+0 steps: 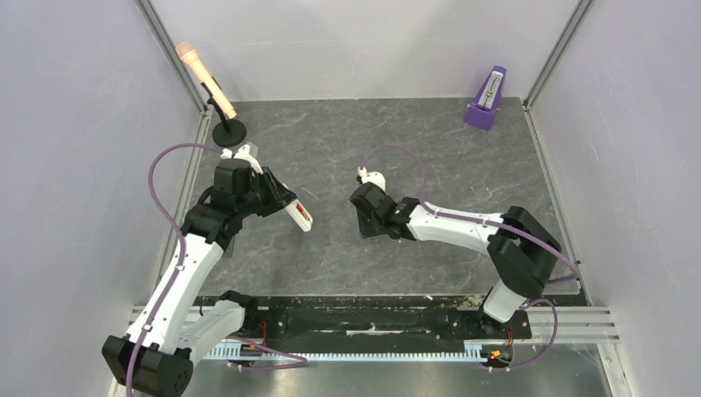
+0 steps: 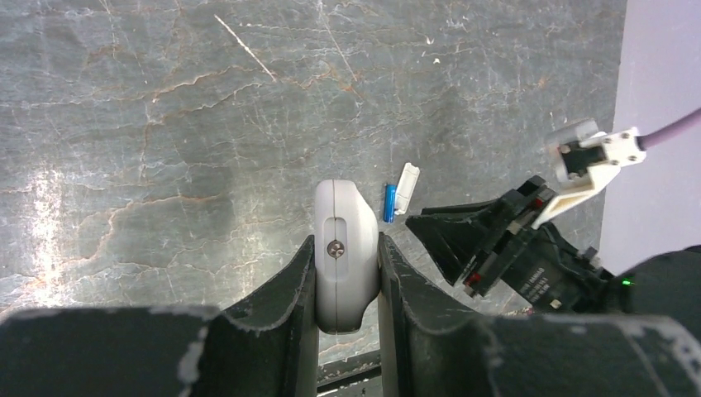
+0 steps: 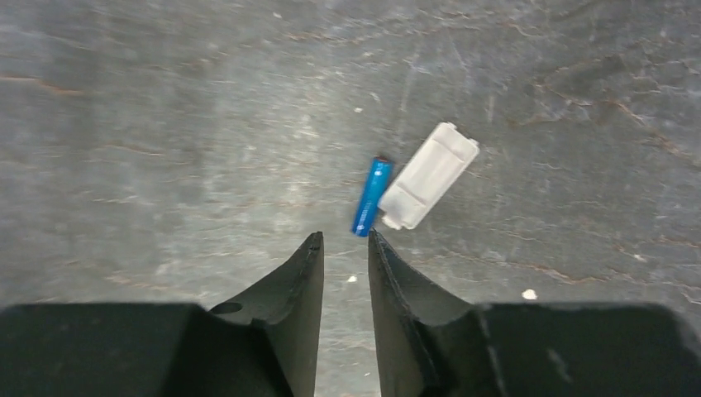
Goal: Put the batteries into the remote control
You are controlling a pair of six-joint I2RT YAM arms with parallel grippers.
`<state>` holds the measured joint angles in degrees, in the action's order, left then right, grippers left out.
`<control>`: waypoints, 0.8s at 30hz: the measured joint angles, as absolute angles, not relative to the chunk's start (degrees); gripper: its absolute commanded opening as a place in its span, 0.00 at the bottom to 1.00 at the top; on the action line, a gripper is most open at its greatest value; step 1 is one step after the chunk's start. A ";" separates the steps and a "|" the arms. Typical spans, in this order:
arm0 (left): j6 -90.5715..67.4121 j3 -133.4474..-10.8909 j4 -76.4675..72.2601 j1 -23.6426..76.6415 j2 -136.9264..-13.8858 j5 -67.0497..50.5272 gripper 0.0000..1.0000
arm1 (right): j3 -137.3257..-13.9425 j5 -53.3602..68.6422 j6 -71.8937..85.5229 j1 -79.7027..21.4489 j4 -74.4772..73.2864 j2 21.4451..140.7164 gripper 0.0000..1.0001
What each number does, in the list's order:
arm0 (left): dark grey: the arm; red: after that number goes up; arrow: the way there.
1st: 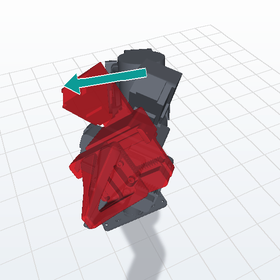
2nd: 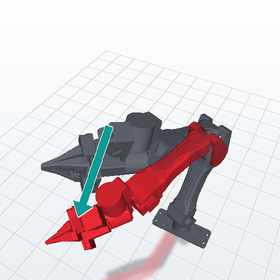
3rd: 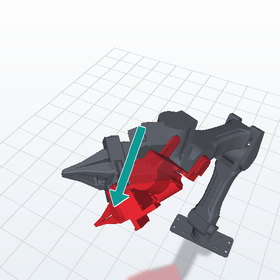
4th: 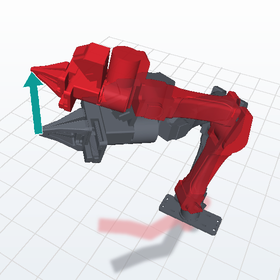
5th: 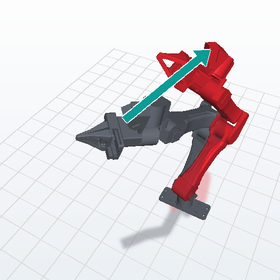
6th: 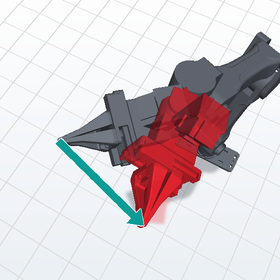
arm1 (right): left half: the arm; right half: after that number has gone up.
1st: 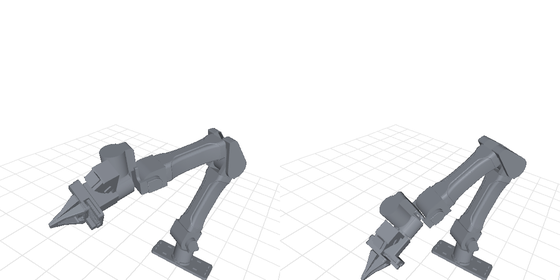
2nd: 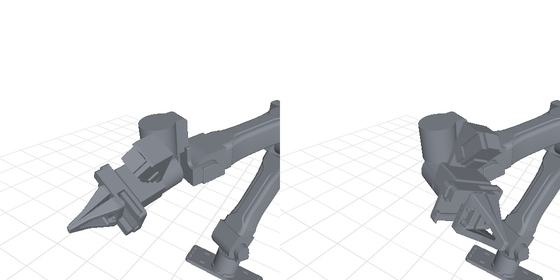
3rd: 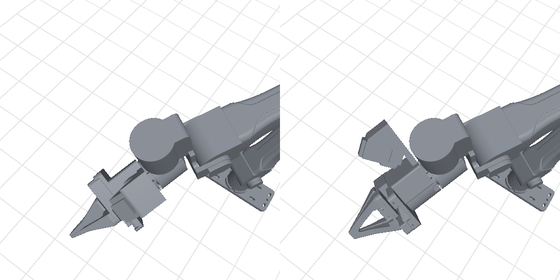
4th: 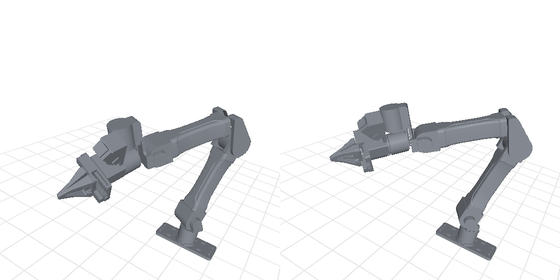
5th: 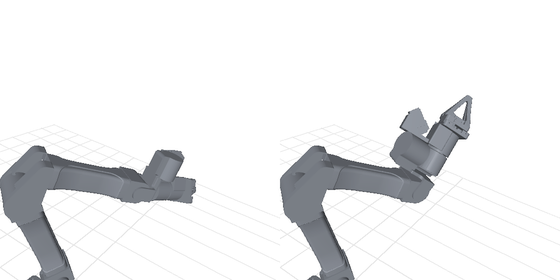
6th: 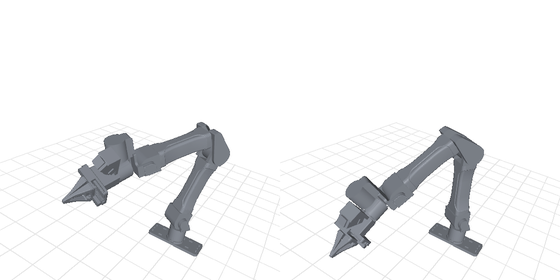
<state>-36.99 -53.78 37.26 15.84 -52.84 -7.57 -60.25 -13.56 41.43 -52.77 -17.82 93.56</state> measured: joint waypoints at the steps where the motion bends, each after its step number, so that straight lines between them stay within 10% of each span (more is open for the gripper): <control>1: -36.99 -53.54 37.23 15.84 -52.77 -7.57 0.02 | -60.49 -14.90 41.10 -53.19 -18.72 94.67 0.26; 24: -36.97 -51.11 37.19 15.81 -52.77 -7.60 0.02 | -63.92 -18.06 38.87 -54.52 -21.43 104.01 0.22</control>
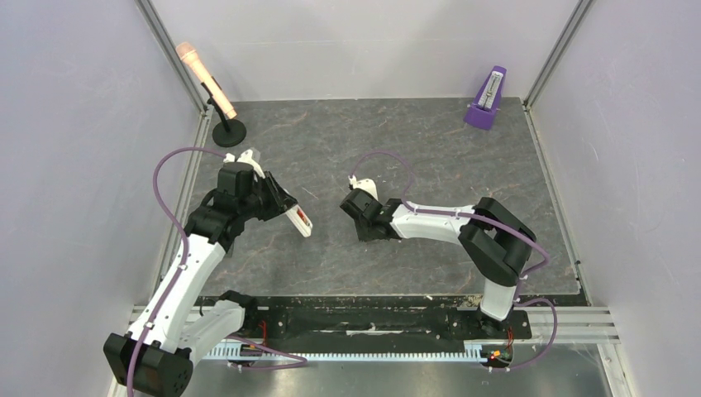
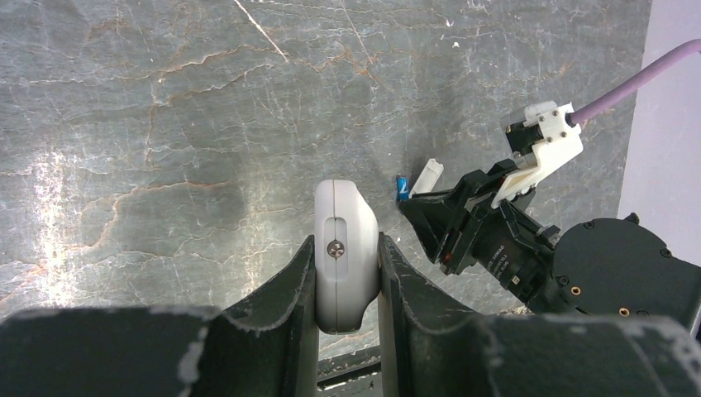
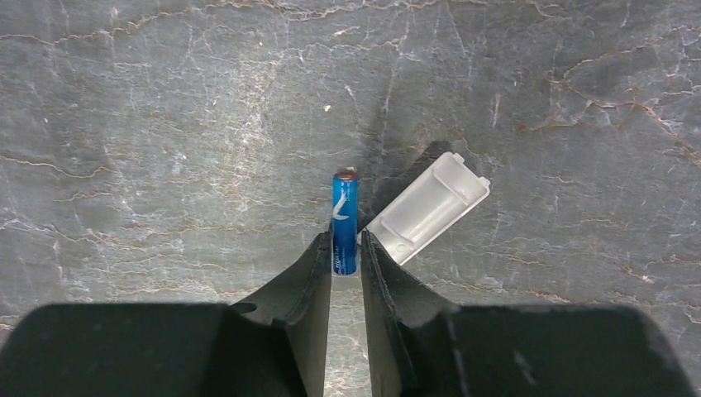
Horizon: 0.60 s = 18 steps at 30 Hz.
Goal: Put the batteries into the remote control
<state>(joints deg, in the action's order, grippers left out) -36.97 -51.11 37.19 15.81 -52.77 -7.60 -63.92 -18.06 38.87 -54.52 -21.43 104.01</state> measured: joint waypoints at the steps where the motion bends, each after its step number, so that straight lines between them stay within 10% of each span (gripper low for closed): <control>1: -36.97 -51.09 37.17 15.81 -52.77 -7.60 0.02 | -63.94 -18.00 38.74 -54.52 -21.39 104.07 0.22; 18: -36.99 -50.59 37.15 15.81 -52.84 -7.60 0.02 | -64.77 -17.69 34.00 -54.68 -20.16 105.60 0.21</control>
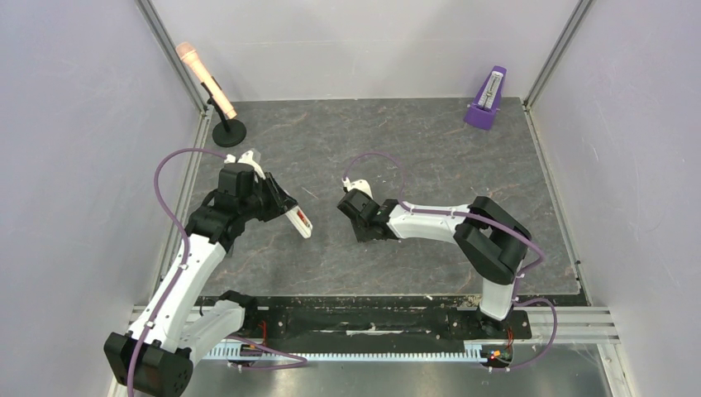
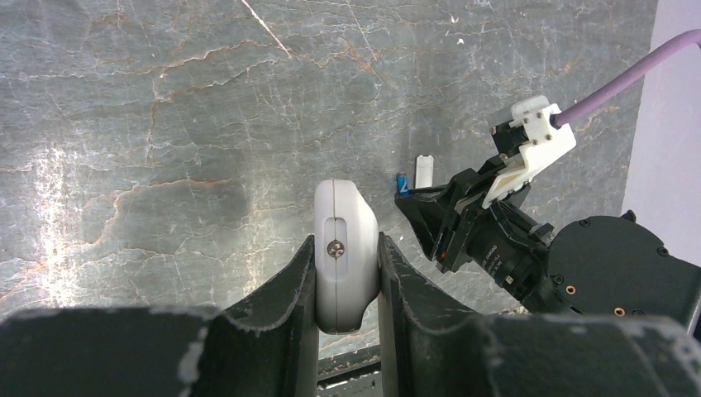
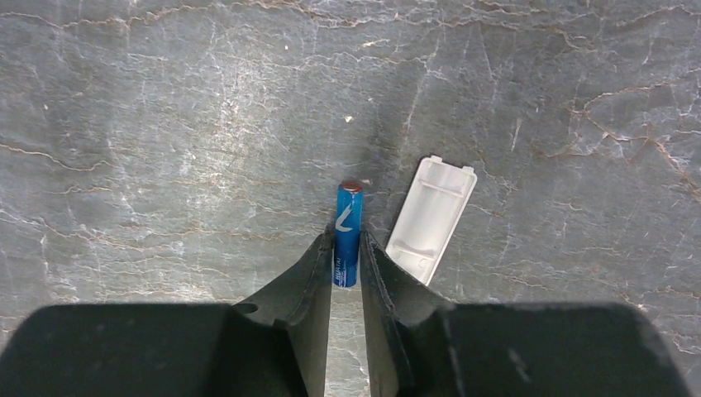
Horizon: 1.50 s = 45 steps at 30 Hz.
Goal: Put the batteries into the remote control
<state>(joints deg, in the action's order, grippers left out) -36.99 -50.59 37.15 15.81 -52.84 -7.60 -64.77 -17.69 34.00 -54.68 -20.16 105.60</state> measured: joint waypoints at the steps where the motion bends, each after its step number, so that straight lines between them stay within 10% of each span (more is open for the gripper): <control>1: -36.99 -50.59 37.15 15.81 -52.84 -7.60 0.02 | -64.82 -17.61 33.85 -54.70 -20.16 105.62 0.21; 5: -36.99 -50.59 37.15 15.81 -52.84 -7.64 0.02 | -64.82 -17.17 33.80 -54.70 -20.16 105.65 0.21; 8: -36.99 -50.54 36.99 15.81 -52.84 -7.90 0.02 | -64.79 -16.36 33.82 -54.59 -20.05 105.65 0.00; 19: -36.73 -47.75 32.64 15.81 -52.73 -12.10 0.02 | -56.21 -9.76 27.05 -54.43 -12.40 98.87 0.00; 30: -34.15 -43.59 19.53 15.81 -47.66 -19.90 0.02 | -34.81 3.14 15.92 -54.54 10.15 66.00 0.00; 45: -36.01 -38.48 -13.69 15.81 -54.04 -42.74 0.02 | -36.32 10.92 11.27 -54.65 14.35 55.59 0.00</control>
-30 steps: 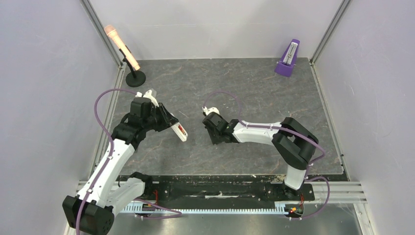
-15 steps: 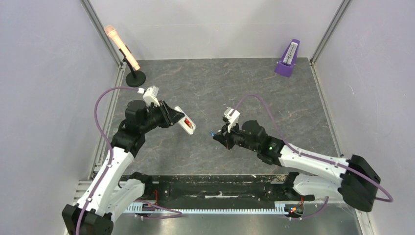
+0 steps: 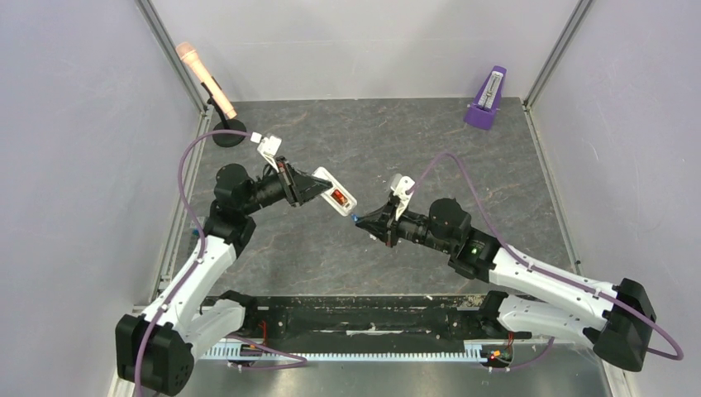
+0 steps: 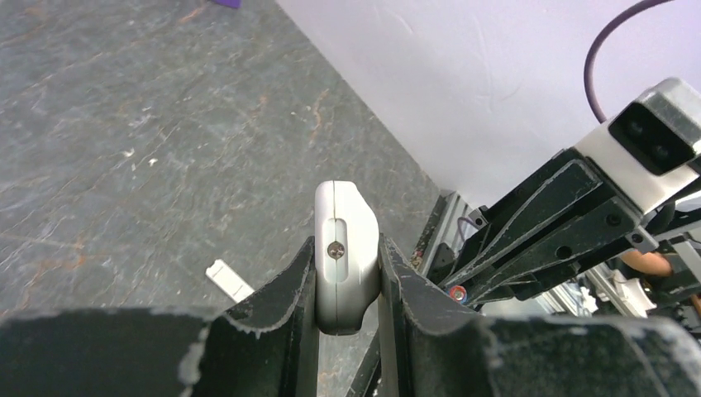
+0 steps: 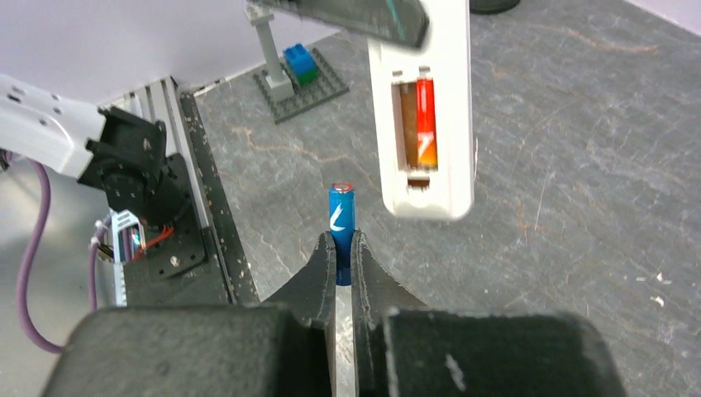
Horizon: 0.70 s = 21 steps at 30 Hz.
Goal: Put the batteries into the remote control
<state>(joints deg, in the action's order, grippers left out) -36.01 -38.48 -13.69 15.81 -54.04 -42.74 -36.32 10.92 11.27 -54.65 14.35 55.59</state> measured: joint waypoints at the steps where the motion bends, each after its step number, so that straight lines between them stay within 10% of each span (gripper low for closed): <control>1: -36.71 -38.44 -15.44 15.81 -54.76 -43.75 0.02 | -37.87 10.90 11.35 -54.65 13.10 55.99 0.00; 21: -58.78 -32.38 -37.45 15.84 -64.58 -52.99 0.02 | -64.93 2.00 18.83 -54.92 -16.23 68.88 0.00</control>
